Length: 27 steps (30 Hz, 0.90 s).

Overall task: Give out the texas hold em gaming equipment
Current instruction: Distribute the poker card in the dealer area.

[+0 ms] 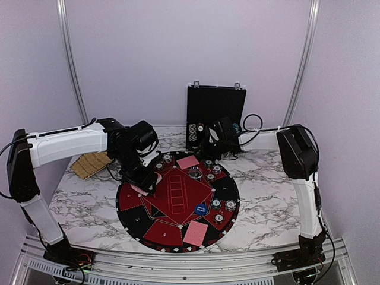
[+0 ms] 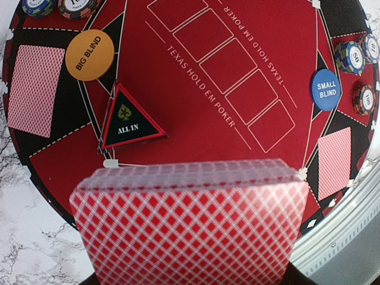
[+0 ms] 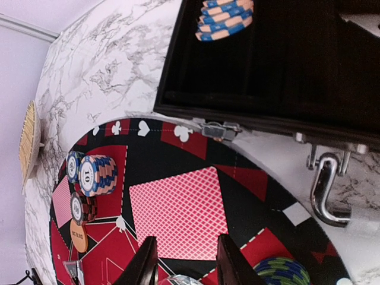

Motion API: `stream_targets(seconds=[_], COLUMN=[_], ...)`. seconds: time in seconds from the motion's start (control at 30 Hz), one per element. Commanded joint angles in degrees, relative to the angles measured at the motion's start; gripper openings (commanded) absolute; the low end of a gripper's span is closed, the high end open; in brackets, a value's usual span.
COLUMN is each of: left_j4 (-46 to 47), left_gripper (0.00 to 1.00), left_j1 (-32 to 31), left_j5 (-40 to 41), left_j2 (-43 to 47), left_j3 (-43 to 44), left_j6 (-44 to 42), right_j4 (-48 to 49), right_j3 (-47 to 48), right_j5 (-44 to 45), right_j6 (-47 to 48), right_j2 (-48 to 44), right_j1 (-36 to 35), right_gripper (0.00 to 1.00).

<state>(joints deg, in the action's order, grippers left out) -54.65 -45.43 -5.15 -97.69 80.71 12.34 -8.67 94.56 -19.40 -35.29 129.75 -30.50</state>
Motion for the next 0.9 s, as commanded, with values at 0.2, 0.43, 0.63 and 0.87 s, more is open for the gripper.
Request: stream_targets(seconds=[0.2,0.43,0.63,0.87], left_j4=[0.38,0.35,0.35,0.42], left_gripper=[0.41,0.41,0.41,0.41], left_j1=[0.25,-0.07,-1.35,-2.41], left_j5=[-1.33,-1.52,-1.08,-0.95], left_j2=[1.47,0.84,-0.47,-1.16], left_j3=[-0.02,0.62,1.96,2.51], left_j6=[-0.92,-0.85,-0.65,-0.08], right_j4=[-2.74,1.99,11.40,19.04], right_j3=[1.45,-6.88,-17.96,-23.91], right_j5=[0.46,-9.59,-22.58,-28.76], right_j6=[3.39,1.80,-4.19,-10.14], right_j2=[-5.45,-12.92,-18.41,-20.12], right_j1=[-1.26,-1.46,-3.60,-5.87], right_gripper=[0.44,0.66,0.79,0.80])
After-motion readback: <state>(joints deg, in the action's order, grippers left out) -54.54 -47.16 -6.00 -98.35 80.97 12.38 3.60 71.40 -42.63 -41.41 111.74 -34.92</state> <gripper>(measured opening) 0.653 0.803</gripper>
